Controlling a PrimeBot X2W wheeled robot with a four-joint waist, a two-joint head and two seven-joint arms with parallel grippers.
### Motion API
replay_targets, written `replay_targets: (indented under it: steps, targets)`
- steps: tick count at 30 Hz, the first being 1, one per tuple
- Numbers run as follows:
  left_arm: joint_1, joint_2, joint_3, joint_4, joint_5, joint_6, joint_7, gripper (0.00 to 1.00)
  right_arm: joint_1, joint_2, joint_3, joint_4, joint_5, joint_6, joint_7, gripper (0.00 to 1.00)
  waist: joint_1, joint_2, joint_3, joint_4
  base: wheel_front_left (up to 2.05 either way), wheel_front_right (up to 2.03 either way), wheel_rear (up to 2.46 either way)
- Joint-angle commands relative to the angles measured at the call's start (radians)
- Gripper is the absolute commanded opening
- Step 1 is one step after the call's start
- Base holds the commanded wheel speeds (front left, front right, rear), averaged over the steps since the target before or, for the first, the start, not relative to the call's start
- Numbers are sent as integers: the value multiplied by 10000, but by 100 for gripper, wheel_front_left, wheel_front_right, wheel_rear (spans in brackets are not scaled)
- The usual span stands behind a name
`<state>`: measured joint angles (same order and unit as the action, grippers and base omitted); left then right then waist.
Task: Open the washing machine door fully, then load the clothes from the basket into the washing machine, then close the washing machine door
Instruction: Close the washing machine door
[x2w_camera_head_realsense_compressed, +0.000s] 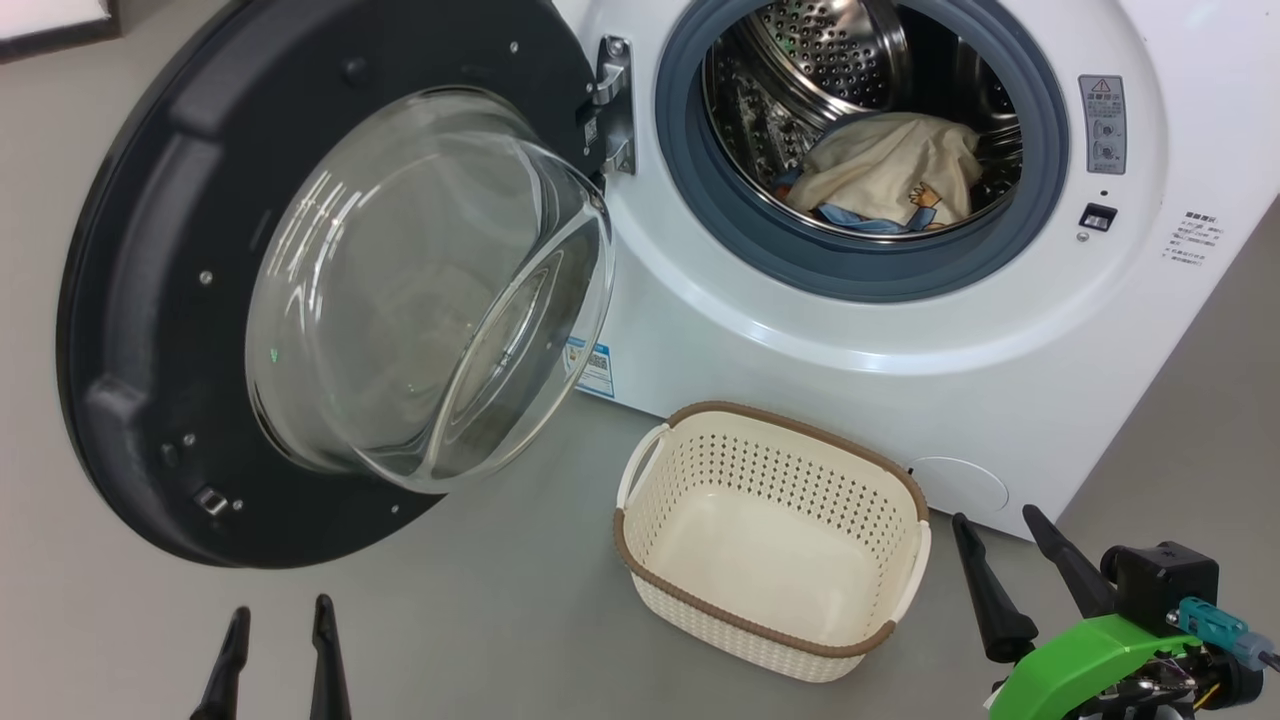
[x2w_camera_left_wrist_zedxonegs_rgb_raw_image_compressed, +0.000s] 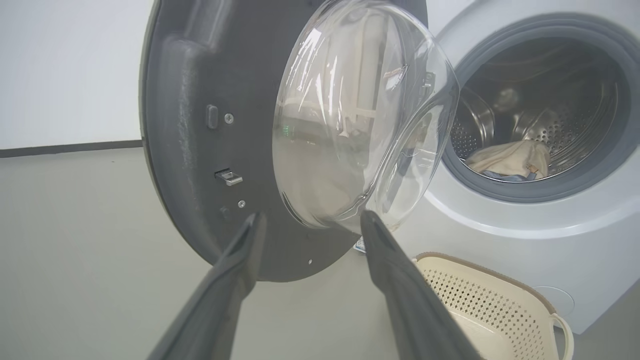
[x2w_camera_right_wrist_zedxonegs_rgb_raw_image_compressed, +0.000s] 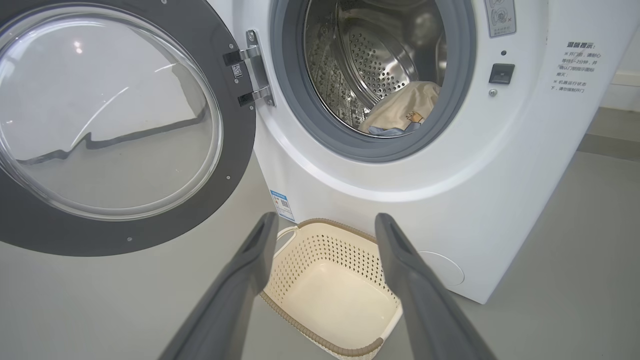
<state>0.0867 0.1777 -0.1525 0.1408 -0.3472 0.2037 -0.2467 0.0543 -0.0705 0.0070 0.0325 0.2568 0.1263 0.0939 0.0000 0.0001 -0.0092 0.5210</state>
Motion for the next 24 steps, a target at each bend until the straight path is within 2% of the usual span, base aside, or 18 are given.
replay_targets:
  steps: [1,2,8,11,15,20,24]
  targets:
    - [-310,132,351,-418,-124,-69,-100,80,-444,-165,264,-219,195,44,-127,100,0,-1,-13,-6,0,0,0]
    - [-329,150,336,-523,-118,-136,-108,0,-440,-172,265,-202,204,44,-138,100,0,-1,-20,-9,0,0,0]
    - [-726,200,792,-1380,-901,-915,-136,0,-428,-177,224,-165,284,44,-147,100,0,-1,-71,-31,0,0,0]
    - [-1203,132,1308,-1910,-2011,-1384,-15,0,-431,-158,224,-178,373,44,-136,100,0,-1,-98,-44,0,0,0]
    - [-2318,522,2237,-2120,-3639,-1859,820,0,-399,-135,234,-205,464,44,-135,100,0,-1,-135,-82,0,0,0]
    - [-4214,1316,3351,-1080,-5599,-1996,2325,0,-196,-80,156,-193,544,44,-218,100,0,-1,-217,-177,0,0,0]
    - [-5848,1948,3686,432,-6637,-1812,3630,0,40,-5,30,-186,578,44,-319,100,0,-1,-323,-288,0,0,0]
